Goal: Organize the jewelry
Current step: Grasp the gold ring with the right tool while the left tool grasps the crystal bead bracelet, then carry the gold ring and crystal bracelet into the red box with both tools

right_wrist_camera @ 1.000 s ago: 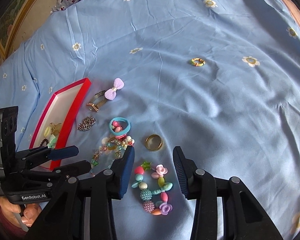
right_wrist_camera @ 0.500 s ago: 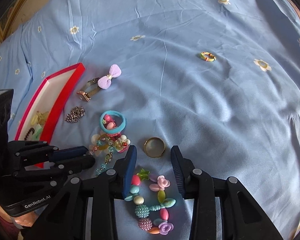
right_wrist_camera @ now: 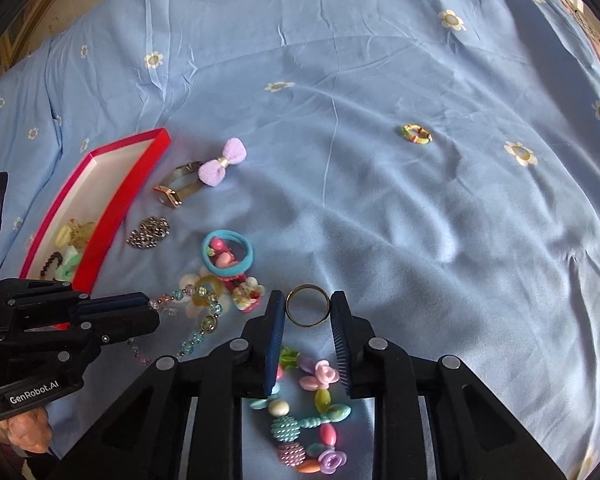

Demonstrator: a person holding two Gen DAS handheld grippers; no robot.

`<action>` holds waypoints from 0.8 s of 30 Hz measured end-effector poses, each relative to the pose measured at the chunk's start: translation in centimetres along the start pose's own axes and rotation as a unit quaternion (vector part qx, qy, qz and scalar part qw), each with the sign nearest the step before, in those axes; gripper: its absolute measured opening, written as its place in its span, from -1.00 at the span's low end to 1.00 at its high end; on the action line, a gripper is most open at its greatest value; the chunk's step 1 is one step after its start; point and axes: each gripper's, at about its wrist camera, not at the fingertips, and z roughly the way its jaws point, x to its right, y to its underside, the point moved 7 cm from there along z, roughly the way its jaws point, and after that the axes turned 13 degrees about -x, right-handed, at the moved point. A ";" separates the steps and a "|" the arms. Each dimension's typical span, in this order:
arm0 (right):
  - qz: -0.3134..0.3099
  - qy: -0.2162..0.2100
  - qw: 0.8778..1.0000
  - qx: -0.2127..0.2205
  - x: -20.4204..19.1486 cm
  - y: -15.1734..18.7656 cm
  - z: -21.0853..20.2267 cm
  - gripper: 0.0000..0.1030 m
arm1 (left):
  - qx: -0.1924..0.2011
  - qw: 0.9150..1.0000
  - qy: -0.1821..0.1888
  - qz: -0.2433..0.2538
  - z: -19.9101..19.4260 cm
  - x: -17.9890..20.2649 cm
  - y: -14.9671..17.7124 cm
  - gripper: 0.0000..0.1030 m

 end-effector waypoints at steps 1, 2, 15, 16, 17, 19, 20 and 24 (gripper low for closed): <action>-0.001 -0.003 1.000 0.002 -0.2 0.0 -0.2 -0.55 | 0.003 1.000 0.000 -0.002 -0.4 -0.1 0.0 -0.85; -0.002 -0.008 1.000 0.005 -0.4 0.0 -0.5 -0.55 | 0.008 1.000 0.001 -0.004 -0.9 -0.2 0.1 -0.85; -0.036 -0.065 0.997 0.018 -6.0 -0.7 -2.5 -0.55 | 0.069 0.997 -0.005 -0.037 -7.7 -2.9 1.6 -0.85; -0.041 -0.068 0.997 0.019 -6.6 -0.7 -2.6 -0.55 | 0.073 0.996 -0.007 -0.040 -8.2 -3.3 1.8 -0.85; -0.045 -0.072 0.996 0.018 -7.1 -0.7 -2.6 -0.55 | 0.078 0.996 -0.009 -0.045 -8.7 -3.7 2.0 -0.85; -0.052 -0.083 0.995 0.016 -8.3 -0.7 -2.6 -0.55 | 0.085 0.995 -0.013 -0.052 -9.6 -4.5 2.3 -0.85; -0.055 -0.089 0.994 0.015 -8.9 -0.8 -2.5 -0.55 | 0.088 0.994 -0.014 -0.055 -10.1 -5.0 2.4 -0.85; -0.072 -0.104 0.992 0.012 -11.1 -1.0 -2.4 -0.55 | 0.101 0.992 -0.023 -0.072 -11.7 -7.0 3.2 -0.85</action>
